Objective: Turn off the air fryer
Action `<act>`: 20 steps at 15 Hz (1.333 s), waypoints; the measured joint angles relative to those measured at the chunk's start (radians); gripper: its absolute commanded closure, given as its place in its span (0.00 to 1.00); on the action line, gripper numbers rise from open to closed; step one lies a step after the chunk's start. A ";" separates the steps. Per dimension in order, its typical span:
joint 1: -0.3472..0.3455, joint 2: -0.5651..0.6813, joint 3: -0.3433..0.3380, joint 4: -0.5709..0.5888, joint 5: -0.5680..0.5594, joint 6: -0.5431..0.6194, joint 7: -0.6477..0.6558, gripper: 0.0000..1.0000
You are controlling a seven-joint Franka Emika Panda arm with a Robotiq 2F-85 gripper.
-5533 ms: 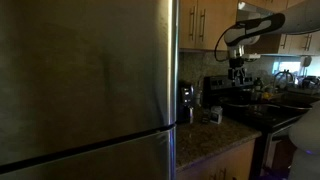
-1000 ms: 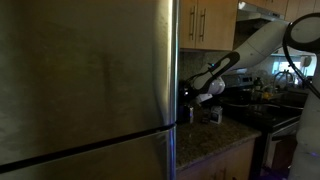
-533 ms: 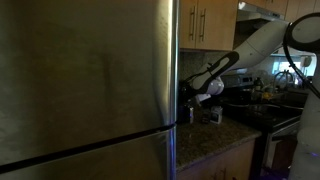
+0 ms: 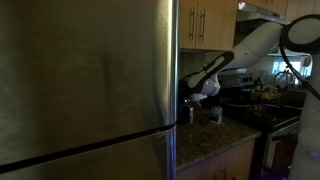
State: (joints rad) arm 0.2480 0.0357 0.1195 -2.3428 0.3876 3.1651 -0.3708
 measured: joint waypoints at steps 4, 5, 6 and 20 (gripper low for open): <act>-0.003 0.000 -0.054 -0.022 -0.125 -0.004 0.097 0.00; -0.004 -0.003 -0.095 -0.041 -0.216 -0.006 0.166 0.00; -0.007 -0.006 -0.142 -0.054 -0.307 -0.020 0.235 0.00; 0.012 -0.054 -0.102 -0.053 -0.156 -0.145 0.188 0.00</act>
State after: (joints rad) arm 0.2599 -0.0178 0.0178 -2.3958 0.2315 3.0197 -0.1829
